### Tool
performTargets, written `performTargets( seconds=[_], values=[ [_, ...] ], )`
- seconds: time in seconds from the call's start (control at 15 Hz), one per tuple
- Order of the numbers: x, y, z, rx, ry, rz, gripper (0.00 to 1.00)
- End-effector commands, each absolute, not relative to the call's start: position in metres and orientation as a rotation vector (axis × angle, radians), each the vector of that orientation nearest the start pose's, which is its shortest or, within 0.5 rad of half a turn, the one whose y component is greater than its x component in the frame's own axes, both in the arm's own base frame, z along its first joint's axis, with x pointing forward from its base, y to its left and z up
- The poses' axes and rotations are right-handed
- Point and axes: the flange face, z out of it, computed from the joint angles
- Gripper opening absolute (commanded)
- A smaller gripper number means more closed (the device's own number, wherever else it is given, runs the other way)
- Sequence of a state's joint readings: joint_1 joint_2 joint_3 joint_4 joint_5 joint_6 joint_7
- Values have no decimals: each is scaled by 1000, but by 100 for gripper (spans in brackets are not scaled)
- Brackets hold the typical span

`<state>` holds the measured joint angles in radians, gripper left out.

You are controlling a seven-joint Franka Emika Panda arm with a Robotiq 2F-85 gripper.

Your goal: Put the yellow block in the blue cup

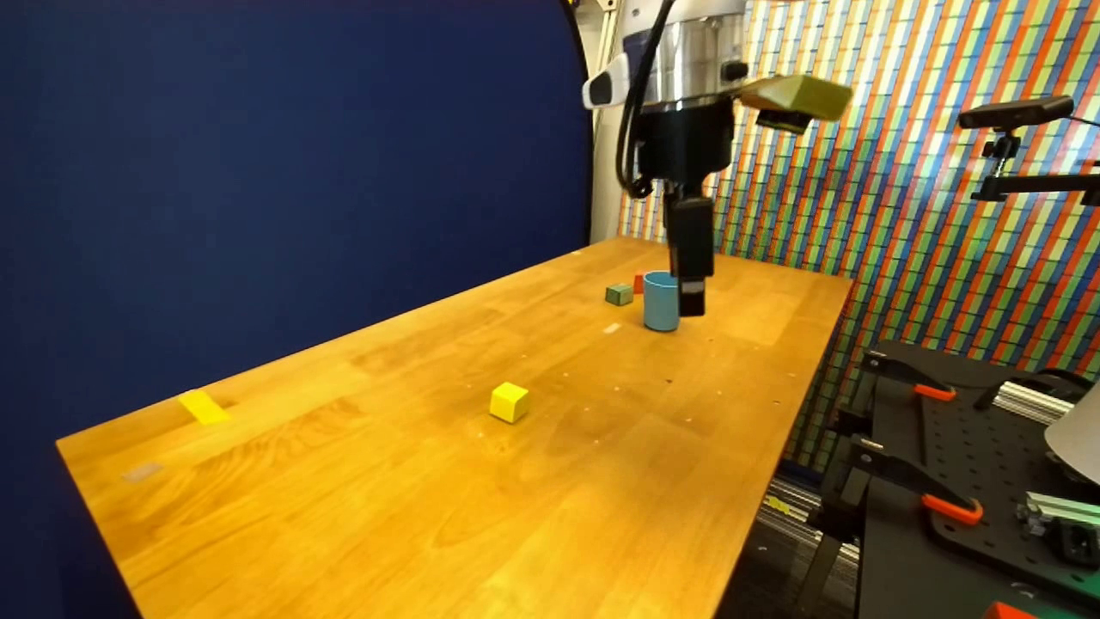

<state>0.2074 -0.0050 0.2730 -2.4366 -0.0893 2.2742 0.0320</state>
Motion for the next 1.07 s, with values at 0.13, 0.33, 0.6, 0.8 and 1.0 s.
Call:
performTargets(
  seconds=[0.13,0.33,0.6,0.8,1.0],
  values=[
    [486,267,230,-3096,-957,228,100],
    [517,282,210,-3085,-994,233,100],
    [551,291,191,-3080,-990,220,100],
    [567,291,177,-3073,-976,231,100],
    [577,290,164,-3085,-971,233,100]
  ],
)
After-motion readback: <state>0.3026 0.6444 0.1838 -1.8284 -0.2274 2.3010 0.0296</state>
